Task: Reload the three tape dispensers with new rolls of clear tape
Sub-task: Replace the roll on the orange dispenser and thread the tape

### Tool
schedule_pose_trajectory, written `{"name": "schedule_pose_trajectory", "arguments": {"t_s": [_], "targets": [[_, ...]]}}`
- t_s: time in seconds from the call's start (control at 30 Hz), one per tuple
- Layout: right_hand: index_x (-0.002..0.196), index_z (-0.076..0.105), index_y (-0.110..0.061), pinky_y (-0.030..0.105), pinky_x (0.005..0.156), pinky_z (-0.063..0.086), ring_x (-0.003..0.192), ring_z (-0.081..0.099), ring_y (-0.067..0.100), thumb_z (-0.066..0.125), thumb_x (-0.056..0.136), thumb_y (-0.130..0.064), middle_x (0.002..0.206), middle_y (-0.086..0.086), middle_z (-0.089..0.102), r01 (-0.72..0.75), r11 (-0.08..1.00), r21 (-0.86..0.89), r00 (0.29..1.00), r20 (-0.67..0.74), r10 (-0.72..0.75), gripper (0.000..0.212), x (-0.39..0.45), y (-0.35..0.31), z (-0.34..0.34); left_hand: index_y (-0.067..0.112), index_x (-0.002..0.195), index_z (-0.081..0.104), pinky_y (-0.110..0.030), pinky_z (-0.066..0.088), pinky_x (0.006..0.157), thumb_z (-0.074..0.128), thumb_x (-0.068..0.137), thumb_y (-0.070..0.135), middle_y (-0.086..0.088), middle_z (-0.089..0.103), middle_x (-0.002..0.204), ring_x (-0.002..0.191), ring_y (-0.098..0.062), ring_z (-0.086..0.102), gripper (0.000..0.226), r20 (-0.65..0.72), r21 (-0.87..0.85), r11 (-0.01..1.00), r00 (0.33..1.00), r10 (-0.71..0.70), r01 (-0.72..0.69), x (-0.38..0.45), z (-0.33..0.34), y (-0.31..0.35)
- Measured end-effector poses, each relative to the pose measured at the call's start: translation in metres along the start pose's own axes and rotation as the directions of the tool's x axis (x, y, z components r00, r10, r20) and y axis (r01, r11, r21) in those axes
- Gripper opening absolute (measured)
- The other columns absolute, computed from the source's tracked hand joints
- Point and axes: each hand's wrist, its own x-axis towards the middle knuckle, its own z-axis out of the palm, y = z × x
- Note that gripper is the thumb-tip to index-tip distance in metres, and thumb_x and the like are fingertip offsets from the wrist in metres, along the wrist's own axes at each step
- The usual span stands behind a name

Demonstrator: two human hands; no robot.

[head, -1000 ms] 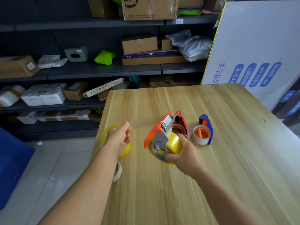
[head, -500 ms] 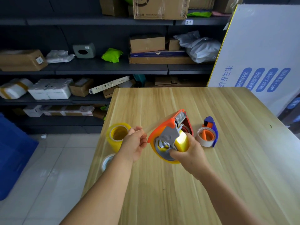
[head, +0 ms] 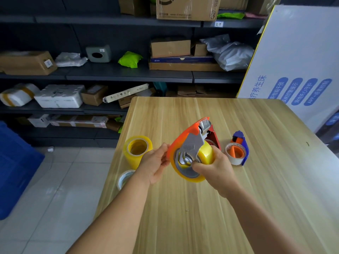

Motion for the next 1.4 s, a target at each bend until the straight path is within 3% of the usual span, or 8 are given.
{"name": "schedule_pose_trajectory", "arguments": {"t_s": [0.17, 0.47, 0.57, 0.67, 0.83, 0.97, 1.23, 1.4], "targets": [[0.096, 0.065, -0.016, 0.037, 0.062, 0.055, 0.071, 0.067, 0.023, 0.075, 0.068, -0.013, 0.082, 0.008, 0.071, -0.02, 0.998, 0.056, 1.0, 0.006, 0.02, 0.03, 0.001, -0.012, 0.0, 0.011, 0.109, 0.067, -0.022, 0.043, 0.085, 0.034, 0.099, 0.046, -0.004, 0.066, 0.102, 0.09, -0.011, 0.055, 0.049, 0.084, 0.025, 0.999, 0.996, 0.027, -0.029, -0.002, -0.01, -0.004], [0.095, 0.056, 0.012, 0.035, 0.064, 0.037, 0.066, 0.046, 0.02, 0.07, 0.072, -0.011, 0.071, 0.01, 0.053, -0.064, 0.987, 0.146, 0.998, 0.02, 0.062, 0.036, -0.005, -0.041, 0.016, 0.014, 0.078, 0.074, -0.02, 0.037, 0.069, 0.054, 0.092, 0.007, -0.001, 0.059, 0.075, 0.069, -0.008, 0.046, 0.025, 0.07, -0.059, 0.989, 0.988, 0.138, -0.134, -0.023, -0.015, -0.013], [0.095, 0.058, 0.012, 0.035, 0.066, 0.038, 0.069, 0.048, 0.021, 0.075, 0.071, -0.016, 0.074, 0.011, 0.054, -0.106, 0.975, 0.194, 0.994, 0.015, 0.105, 0.04, -0.009, -0.047, 0.021, 0.012, 0.098, 0.072, -0.016, 0.044, 0.081, 0.058, 0.092, 0.017, 0.004, 0.073, 0.093, 0.085, -0.004, 0.063, 0.015, 0.073, 0.072, 0.971, 0.972, 0.222, -0.227, -0.029, -0.02, -0.016], [0.089, 0.064, 0.0, 0.035, 0.07, 0.043, 0.072, 0.054, 0.022, 0.08, 0.07, -0.024, 0.078, 0.011, 0.059, -0.147, 0.961, 0.236, 0.989, 0.021, 0.146, 0.035, -0.015, -0.054, 0.025, 0.011, 0.108, 0.07, -0.032, 0.046, 0.099, 0.062, 0.091, 0.022, -0.005, 0.071, 0.112, 0.11, -0.017, 0.064, 0.023, 0.0, 0.167, 0.94, 0.954, 0.301, -0.297, -0.032, -0.029, -0.021], [0.105, 0.062, -0.012, 0.035, 0.069, 0.056, 0.08, 0.07, 0.021, 0.082, 0.071, -0.022, 0.091, 0.006, 0.072, -0.167, 0.934, 0.317, 0.986, 0.056, 0.158, 0.041, -0.03, -0.063, 0.038, 0.015, 0.101, 0.073, -0.033, 0.049, 0.089, 0.066, 0.088, 0.025, -0.001, 0.075, 0.102, 0.102, -0.017, 0.065, 0.018, -0.087, 0.196, 0.937, 0.947, 0.309, -0.288, -0.049, -0.034, -0.041], [0.111, 0.055, -0.011, 0.025, 0.049, 0.051, 0.064, 0.069, 0.012, 0.08, 0.074, -0.016, 0.088, 0.005, 0.07, -0.196, 0.919, 0.342, 0.98, 0.049, 0.191, 0.045, -0.041, -0.062, 0.053, 0.019, 0.093, 0.074, -0.036, 0.045, 0.095, 0.066, 0.088, 0.026, 0.002, 0.074, 0.101, 0.104, -0.017, 0.063, 0.012, -0.121, 0.064, 0.986, 0.979, 0.162, -0.155, -0.061, -0.038, -0.063], [0.098, 0.062, -0.007, 0.036, 0.063, 0.057, 0.074, 0.07, 0.027, 0.071, 0.081, -0.014, 0.093, 0.015, 0.072, -0.282, 0.904, 0.322, 0.959, 0.08, 0.271, 0.02, -0.055, -0.043, 0.071, 0.02, 0.059, 0.063, -0.024, 0.037, 0.069, 0.065, 0.087, 0.017, 0.002, 0.049, 0.063, 0.063, -0.013, 0.038, 0.028, -0.202, -0.055, 0.998, 0.979, -0.002, -0.009, -0.097, -0.044, -0.093], [0.103, 0.063, -0.003, 0.05, 0.081, 0.057, 0.09, 0.07, 0.033, 0.077, 0.077, -0.021, 0.103, 0.02, 0.071, -0.345, 0.89, 0.299, 0.939, 0.099, 0.331, 0.034, -0.054, -0.026, 0.079, 0.016, 0.081, 0.067, -0.02, 0.041, 0.081, 0.043, 0.09, -0.004, 0.002, 0.057, 0.077, 0.076, -0.008, 0.051, 0.032, -0.131, -0.198, 0.975, 0.982, -0.133, 0.106, -0.119, -0.043, -0.118]]}}
